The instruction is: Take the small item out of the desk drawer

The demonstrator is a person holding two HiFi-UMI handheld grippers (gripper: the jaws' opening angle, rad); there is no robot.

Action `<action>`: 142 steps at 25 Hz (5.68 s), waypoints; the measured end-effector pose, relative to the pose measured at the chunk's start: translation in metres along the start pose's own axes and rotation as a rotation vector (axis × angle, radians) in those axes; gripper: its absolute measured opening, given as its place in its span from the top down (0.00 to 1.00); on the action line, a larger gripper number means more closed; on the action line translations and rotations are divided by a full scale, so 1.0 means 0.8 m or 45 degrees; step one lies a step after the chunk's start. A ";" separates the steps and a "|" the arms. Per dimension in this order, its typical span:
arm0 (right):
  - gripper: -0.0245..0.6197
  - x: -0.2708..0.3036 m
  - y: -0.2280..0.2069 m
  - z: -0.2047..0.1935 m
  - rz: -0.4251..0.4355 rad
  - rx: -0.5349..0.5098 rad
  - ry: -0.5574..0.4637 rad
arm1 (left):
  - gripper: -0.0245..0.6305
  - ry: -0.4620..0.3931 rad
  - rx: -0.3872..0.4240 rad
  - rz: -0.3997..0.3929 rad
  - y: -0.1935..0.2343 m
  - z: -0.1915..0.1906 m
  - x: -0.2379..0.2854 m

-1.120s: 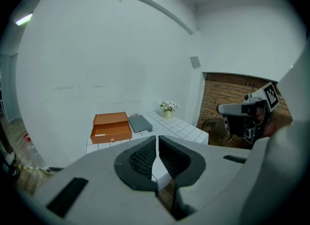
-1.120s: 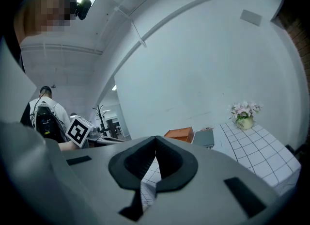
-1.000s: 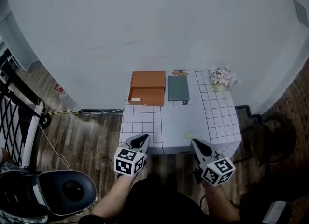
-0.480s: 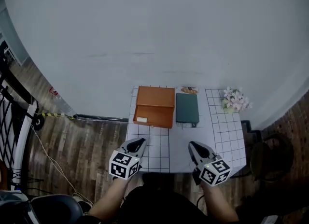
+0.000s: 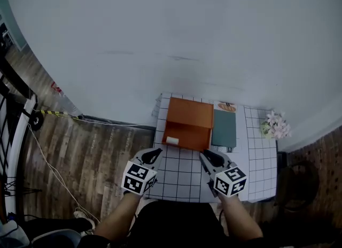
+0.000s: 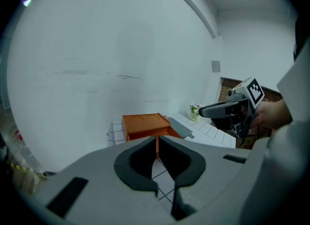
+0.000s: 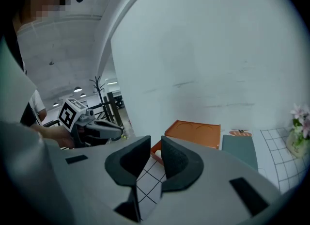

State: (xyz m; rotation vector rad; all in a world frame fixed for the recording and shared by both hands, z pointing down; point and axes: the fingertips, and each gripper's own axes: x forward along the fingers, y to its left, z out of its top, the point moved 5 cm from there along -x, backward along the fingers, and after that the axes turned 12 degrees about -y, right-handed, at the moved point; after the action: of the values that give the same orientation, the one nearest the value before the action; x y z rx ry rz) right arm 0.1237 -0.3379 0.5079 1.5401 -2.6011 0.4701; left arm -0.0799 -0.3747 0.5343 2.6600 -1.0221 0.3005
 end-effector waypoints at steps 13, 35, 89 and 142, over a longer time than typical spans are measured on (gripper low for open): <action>0.79 0.141 -0.010 -0.047 0.285 -0.189 0.366 | 0.92 0.051 -0.094 0.064 0.074 -0.015 0.037; 0.75 0.255 -0.049 -0.159 0.674 -0.343 0.826 | 0.92 0.148 -0.130 0.153 0.097 -0.054 0.076; 0.71 0.206 -0.100 -0.179 0.402 -0.553 1.081 | 0.92 0.154 -0.152 0.080 0.046 -0.055 0.030; 0.70 -0.293 -0.143 0.194 0.246 -0.123 -0.613 | 0.92 -0.205 0.252 -0.112 -0.264 0.207 0.147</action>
State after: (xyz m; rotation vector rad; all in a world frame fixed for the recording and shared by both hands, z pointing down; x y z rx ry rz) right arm 0.3506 -0.2388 0.3328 1.5328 -3.0895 -0.0288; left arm 0.1647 -0.3511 0.3747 2.9393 -0.9627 0.1794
